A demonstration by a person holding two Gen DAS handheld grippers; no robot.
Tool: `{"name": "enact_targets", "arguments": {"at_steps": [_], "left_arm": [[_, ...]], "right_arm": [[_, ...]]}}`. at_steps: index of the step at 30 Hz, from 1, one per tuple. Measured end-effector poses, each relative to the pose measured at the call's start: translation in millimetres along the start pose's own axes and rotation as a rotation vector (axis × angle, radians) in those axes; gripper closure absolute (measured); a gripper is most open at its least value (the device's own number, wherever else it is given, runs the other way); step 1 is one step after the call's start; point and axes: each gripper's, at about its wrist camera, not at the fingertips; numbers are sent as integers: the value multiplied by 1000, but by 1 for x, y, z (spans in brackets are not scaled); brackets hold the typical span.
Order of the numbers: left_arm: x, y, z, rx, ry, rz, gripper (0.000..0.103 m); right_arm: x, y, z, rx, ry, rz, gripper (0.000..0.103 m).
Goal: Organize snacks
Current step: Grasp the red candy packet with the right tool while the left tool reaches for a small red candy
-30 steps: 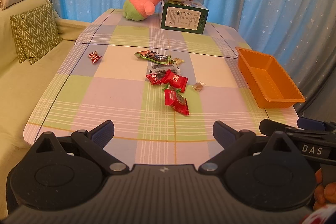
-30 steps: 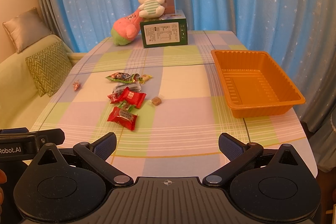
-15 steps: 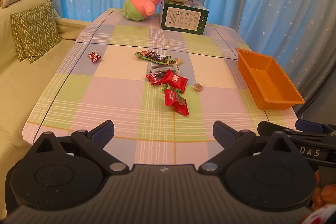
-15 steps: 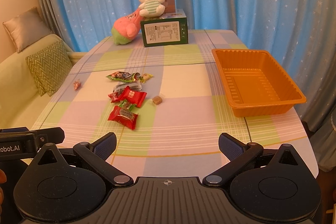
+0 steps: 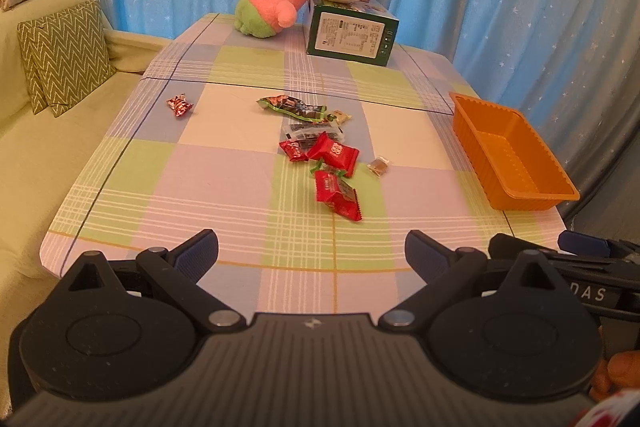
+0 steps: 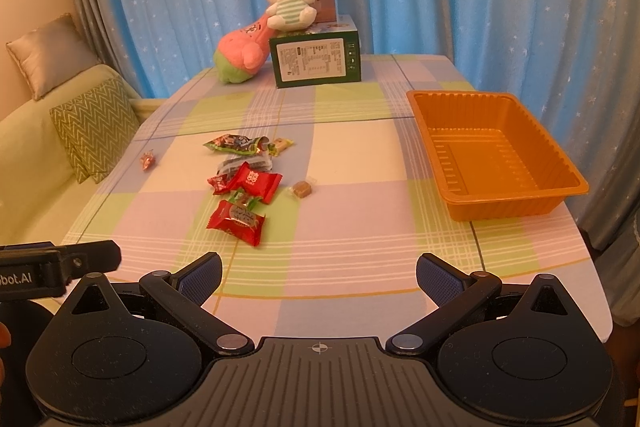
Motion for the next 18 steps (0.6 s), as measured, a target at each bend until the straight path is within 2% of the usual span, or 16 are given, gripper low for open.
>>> {"name": "enact_targets", "arguments": {"at_steps": [7, 14, 17, 18], "left_arm": [[-14, -8, -36, 7, -28, -9, 4], [-37, -26, -77, -55, -15, -19, 4], [-50, -34, -92, -101, -5, -22, 6], [-55, -36, -96, -118, 1, -23, 7]], "right_arm": [[-21, -5, -7, 32, -75, 16, 1], [-67, -8, -28, 177, -161, 0, 1], [-92, -10, -37, 296, -203, -19, 17], [-102, -11, -39, 339, -226, -33, 18]]}}
Point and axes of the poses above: each gripper's, at about its wrist camera, not at the fingertips, and x roughly against the way its jaws point, z to its right, y to its underside, and after that the axes turned 10 degrees about -x, right-handed
